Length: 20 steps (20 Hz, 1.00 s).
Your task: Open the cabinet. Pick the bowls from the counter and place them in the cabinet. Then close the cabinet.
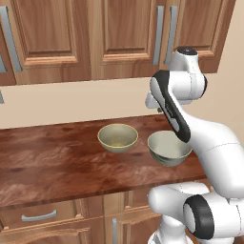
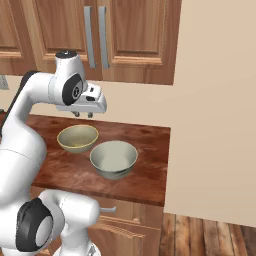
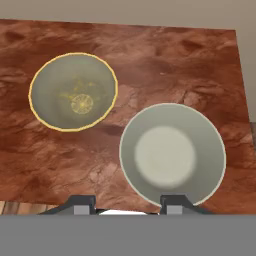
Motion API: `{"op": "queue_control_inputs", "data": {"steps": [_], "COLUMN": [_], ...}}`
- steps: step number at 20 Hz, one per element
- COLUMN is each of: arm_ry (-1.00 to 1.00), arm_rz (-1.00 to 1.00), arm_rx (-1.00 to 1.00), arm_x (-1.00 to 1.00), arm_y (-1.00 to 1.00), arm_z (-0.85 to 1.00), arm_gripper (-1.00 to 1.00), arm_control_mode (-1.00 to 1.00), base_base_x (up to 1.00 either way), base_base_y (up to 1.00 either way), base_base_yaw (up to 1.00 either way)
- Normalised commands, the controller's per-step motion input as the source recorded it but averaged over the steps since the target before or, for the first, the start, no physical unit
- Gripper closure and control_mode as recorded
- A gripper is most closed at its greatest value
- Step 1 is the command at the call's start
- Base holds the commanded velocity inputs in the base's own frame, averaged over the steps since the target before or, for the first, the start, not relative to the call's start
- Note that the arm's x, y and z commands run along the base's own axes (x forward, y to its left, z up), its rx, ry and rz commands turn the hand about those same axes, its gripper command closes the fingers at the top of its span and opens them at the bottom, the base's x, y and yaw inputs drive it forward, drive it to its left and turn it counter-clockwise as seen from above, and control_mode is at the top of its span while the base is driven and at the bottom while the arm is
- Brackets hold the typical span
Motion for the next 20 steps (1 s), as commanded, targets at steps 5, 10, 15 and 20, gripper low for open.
{"op": "queue_control_inputs", "data": {"steps": [5,10,15,20], "arm_ry": [-0.06,-0.12,-0.04,-0.05], "arm_rz": [-0.02,-0.03,0.0,0.0], "arm_rx": [0.0,0.0,0.0,-0.01], "arm_x": [-0.36,-0.24,-0.05,0.09], "arm_y": [0.0,-0.05,-0.15,-0.09], "arm_z": [0.0,0.34,0.61,0.49], "arm_gripper": [-1.0,-1.0,-1.0,-1.0], "arm_control_mode": [-1.0,-1.0,-1.0,-1.0], "base_base_x": [0.0,0.0,0.0,0.0], "base_base_y": [0.0,0.0,0.0,0.0], "base_base_yaw": [0.0,0.0,0.0,0.0]}}
